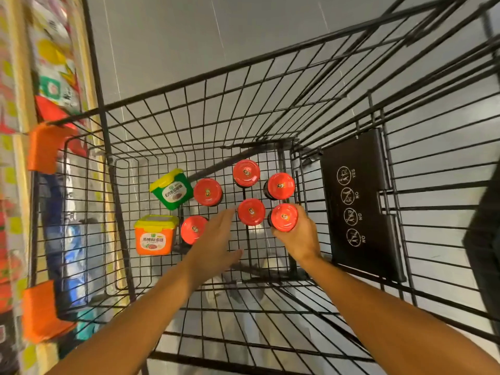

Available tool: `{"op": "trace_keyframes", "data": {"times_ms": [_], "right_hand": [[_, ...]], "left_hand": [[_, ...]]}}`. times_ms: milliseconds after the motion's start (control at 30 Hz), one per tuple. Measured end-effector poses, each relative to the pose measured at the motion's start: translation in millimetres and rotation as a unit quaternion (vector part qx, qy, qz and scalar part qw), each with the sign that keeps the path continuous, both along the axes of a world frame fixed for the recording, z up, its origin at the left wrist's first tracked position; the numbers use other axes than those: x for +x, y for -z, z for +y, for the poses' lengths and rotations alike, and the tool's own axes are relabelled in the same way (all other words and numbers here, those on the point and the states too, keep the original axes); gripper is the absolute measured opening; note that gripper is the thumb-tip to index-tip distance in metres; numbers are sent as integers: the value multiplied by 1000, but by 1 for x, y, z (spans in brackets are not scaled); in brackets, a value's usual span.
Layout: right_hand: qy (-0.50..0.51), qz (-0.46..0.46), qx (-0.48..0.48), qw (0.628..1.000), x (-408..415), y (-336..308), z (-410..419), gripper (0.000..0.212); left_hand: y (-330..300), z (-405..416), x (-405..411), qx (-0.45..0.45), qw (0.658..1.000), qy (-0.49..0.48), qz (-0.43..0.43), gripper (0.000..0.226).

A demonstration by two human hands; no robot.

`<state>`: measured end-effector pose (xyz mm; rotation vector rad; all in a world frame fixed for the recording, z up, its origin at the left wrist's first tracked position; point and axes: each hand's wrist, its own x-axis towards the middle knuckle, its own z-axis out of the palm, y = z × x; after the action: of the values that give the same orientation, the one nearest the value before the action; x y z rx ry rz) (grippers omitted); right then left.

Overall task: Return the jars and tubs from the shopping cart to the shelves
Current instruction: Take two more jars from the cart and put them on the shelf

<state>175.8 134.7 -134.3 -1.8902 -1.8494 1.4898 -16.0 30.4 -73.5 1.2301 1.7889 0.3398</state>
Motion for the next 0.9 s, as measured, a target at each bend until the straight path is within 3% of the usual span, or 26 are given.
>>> {"op": "trace_keyframes", "data": {"times_ms": [167, 367, 600, 900], "right_hand": [[-1, 5, -3, 1000, 17, -27, -6, 75], [-9, 9, -8, 1000, 27, -35, -5, 78], [-17, 0, 1, 1000, 25, -29, -6, 72], [-36, 20, 10, 999, 24, -68, 4, 67]], "left_hand": [[17, 23, 0, -44, 999, 7, 14, 109], [50, 39, 1, -54, 997, -61, -11, 115], [75, 43, 15, 10, 987, -152, -49, 80], [38, 32, 17, 48, 987, -150, -43, 65]]}}
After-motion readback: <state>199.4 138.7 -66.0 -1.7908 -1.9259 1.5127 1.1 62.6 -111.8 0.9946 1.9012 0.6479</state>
